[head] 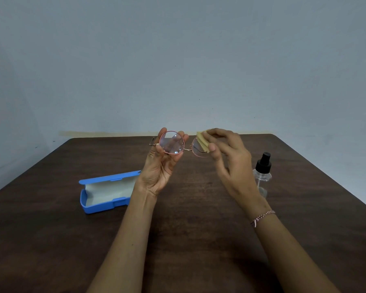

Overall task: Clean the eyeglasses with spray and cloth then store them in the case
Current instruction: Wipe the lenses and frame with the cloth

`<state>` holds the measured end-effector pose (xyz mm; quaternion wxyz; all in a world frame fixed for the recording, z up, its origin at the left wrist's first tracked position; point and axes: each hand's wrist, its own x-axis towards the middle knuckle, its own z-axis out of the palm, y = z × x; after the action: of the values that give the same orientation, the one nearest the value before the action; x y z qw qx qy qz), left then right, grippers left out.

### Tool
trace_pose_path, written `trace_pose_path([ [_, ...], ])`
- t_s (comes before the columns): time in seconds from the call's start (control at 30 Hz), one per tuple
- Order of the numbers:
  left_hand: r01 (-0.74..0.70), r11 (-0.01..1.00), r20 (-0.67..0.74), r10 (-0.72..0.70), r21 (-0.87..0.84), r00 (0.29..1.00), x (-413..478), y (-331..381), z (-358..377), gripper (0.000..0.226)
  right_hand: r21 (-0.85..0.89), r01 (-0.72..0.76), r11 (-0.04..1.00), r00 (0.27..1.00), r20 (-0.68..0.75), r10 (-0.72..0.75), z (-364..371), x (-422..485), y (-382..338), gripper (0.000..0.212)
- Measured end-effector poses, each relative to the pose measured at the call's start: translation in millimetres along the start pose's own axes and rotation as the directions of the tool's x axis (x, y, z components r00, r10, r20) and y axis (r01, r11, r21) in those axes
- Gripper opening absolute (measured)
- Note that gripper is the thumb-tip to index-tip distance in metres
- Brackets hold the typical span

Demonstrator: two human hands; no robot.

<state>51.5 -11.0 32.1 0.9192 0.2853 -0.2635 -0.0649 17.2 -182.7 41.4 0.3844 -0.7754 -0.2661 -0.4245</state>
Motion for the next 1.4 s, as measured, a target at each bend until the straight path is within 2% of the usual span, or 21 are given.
trace_pose_path([
  [0.1, 0.007, 1.0, 0.004, -0.006, -0.028, 1.0, -0.5, 0.7, 0.0, 0.054, 0.099, -0.073, 0.992, 0.995, -0.06, 0.079, 2.0, 2.3, 3.5, 0.03],
  [0.2, 0.003, 1.0, 0.012, -0.003, -0.021, 1.0, -1.4, 0.6, -1.5, 0.053, 0.21, -0.158, 0.965, 0.984, -0.052, 0.172, 3.8, 2.9, 6.2, 0.028],
  [0.33, 0.023, 0.999, 0.005, -0.022, -0.038, 1.0, -0.8, -0.8, -1.5, 0.054, 0.492, -0.371, 0.788, 0.912, 0.035, 0.408, 4.5, 4.6, 6.3, 0.028],
  [0.4, 0.014, 1.0, -0.009, -0.015, -0.028, 1.0, 1.5, -3.0, -1.6, 0.056, 0.564, -0.425, 0.708, 0.88, 0.073, 0.47, 4.8, 6.2, 7.1, 0.027],
  [0.6, 0.014, 0.998, -0.017, -0.013, 0.059, 1.0, 5.9, -16.6, -0.9, 0.065, 0.68, -0.452, 0.577, 0.828, 0.08, 0.555, 8.7, 5.9, 4.4, 0.023],
  [0.73, 0.046, 0.983, -0.054, -0.037, 0.18, 0.998, 6.1, -28.4, -1.4, 0.058, 0.752, -0.445, 0.486, 0.787, 0.07, 0.613, 11.1, 6.6, 6.0, 0.017],
  [0.87, 0.086, 0.969, -0.077, -0.07, 0.231, 0.995, 6.5, -34.9, -3.7, 0.057, 0.756, -0.479, 0.447, 0.764, 0.108, 0.636, 16.6, 3.3, 6.1, 0.017],
  [1.17, 0.121, 0.969, -0.051, -0.112, 0.214, 0.992, 5.9, -41.1, 1.2, 0.048, 0.738, -0.51, 0.442, 0.73, 0.099, 0.676, 19.0, 0.4, 3.1, 0.018],
  [1.23, 0.13, 0.968, -0.042, -0.124, 0.214, 0.991, 5.3, -41.2, 1.4, 0.047, 0.704, -0.499, 0.505, 0.753, 0.065, 0.654, 17.9, -0.7, 2.0, 0.018],
  [1.3, 0.136, 0.969, -0.036, -0.131, 0.206, 0.991, 5.6, -40.7, 1.2, 0.048, 0.621, -0.488, 0.614, 0.789, 0.012, 0.615, 17.0, -1.5, 1.0, 0.02],
  [1.4, 0.136, 0.974, -0.04, -0.131, 0.182, 0.991, 6.9, -39.8, 2.7, 0.051, 0.402, -0.439, 0.803, 0.858, -0.077, 0.508, 17.5, -3.7, -0.6, 0.024],
])
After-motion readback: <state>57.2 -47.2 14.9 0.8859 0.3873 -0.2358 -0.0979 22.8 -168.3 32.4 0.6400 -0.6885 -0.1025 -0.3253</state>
